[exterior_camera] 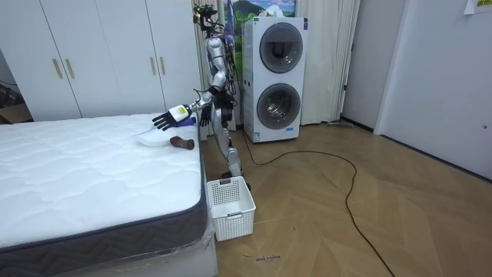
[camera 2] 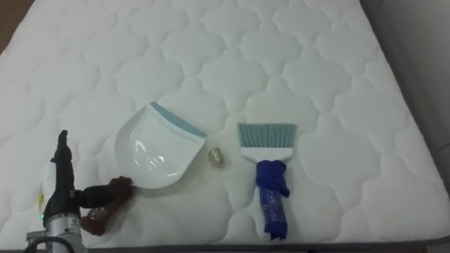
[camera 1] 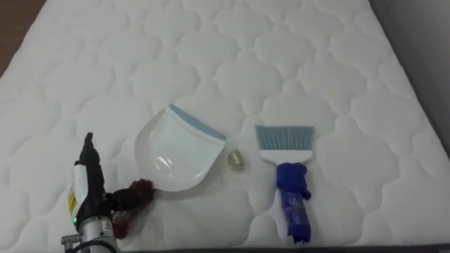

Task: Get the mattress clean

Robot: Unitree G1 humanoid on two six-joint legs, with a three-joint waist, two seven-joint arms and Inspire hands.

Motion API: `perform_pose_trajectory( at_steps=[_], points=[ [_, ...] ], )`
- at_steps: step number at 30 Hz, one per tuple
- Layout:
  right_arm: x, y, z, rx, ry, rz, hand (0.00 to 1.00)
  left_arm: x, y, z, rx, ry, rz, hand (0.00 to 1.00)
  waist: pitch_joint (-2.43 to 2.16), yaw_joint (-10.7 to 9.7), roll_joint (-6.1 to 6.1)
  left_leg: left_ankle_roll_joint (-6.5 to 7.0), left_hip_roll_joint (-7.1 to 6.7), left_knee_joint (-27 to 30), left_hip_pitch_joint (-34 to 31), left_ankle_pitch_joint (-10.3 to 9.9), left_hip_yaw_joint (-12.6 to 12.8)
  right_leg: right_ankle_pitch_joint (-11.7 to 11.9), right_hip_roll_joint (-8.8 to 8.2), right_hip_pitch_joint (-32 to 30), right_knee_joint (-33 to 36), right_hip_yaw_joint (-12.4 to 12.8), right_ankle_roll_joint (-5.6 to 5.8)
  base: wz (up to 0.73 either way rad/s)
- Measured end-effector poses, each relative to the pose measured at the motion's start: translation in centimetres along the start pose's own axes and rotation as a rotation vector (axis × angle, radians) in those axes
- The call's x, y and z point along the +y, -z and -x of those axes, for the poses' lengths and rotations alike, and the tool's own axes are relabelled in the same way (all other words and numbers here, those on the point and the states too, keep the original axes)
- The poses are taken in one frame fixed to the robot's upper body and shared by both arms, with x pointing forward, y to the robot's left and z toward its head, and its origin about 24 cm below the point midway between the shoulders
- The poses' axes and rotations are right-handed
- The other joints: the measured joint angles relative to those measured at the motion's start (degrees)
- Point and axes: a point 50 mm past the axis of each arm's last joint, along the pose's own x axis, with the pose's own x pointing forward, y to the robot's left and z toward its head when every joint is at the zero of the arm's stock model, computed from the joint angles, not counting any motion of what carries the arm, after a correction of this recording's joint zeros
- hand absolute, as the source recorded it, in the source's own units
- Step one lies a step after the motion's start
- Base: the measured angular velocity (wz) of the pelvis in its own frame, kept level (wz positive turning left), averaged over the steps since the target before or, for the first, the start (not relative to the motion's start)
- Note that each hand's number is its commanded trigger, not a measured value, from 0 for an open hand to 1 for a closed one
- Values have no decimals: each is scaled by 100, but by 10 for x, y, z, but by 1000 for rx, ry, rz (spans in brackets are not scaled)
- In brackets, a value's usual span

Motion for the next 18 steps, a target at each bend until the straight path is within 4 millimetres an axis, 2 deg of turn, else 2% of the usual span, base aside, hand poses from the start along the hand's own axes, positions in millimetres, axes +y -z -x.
perform_pose_trajectory(
  at_steps=[9, 11, 15, 18],
  points=[
    [-5, -22, -5, -53, 40, 52, 0, -12, 10, -7, 60, 66, -69, 0, 52, -55, 125, 0, 7, 450, -602, -1, -35, 7, -20, -517, 241, 49, -13, -4],
    [-7, -24, -6, -48, 57, 53, 0, -12, 10, -8, 66, 82, -65, 0, 75, -162, 179, -1, 4, 619, -786, -2, -73, 7, -35, -611, 318, 28, -13, 20],
    [-9, -29, -7, -54, 72, 63, 0, -13, 11, -9, 82, 81, -58, 0, 79, -174, 214, -1, 11, 625, -930, -2, -73, 6, -46, -853, 478, 7, -13, -3],
    [-10, -34, -8, -63, 84, 54, 0, -17, 6, -15, 85, 101, -49, 0, 102, -237, 244, 0, 9, 783, -1108, -2, -95, 4, -91, -1129, 864, -30, -13, 6]
  ],
)
